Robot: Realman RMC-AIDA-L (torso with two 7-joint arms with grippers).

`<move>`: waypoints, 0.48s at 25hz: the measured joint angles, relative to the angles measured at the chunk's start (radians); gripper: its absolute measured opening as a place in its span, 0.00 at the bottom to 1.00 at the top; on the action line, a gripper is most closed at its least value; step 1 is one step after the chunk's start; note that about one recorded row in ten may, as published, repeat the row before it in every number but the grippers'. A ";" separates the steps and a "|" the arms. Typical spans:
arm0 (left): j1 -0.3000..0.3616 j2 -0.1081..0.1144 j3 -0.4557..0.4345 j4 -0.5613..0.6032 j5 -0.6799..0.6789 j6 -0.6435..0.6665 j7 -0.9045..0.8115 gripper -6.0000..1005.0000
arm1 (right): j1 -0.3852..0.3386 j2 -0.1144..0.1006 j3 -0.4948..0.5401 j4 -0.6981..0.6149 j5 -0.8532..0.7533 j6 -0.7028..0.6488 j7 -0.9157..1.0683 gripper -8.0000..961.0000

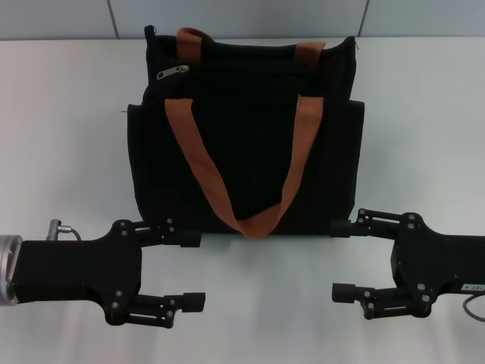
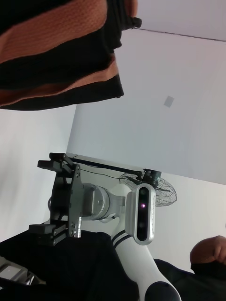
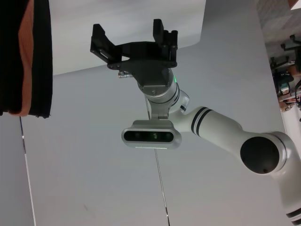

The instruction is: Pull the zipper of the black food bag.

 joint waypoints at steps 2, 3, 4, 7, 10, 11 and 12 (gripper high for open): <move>0.000 0.000 0.000 0.000 0.003 0.000 0.000 0.82 | 0.002 0.000 -0.001 0.001 0.000 0.001 0.000 0.85; 0.000 0.000 0.000 0.000 0.003 0.000 0.000 0.82 | 0.002 0.000 -0.001 0.001 -0.001 0.001 0.000 0.85; 0.000 0.000 0.001 0.001 0.004 0.000 0.000 0.82 | 0.003 0.000 -0.001 0.001 -0.001 0.001 0.000 0.85; 0.003 0.001 0.001 0.001 0.004 0.000 0.000 0.82 | 0.005 0.000 -0.002 0.001 -0.005 0.001 -0.001 0.85; 0.004 0.002 0.001 0.001 0.004 0.000 0.000 0.82 | 0.006 0.000 -0.002 0.001 -0.007 0.000 -0.001 0.85; 0.004 0.002 0.001 0.001 0.004 0.000 0.000 0.82 | 0.006 0.000 -0.002 0.001 -0.007 0.000 -0.001 0.85; 0.004 0.002 0.001 0.001 0.004 0.001 0.000 0.82 | 0.006 0.000 -0.002 0.001 -0.007 0.000 -0.001 0.85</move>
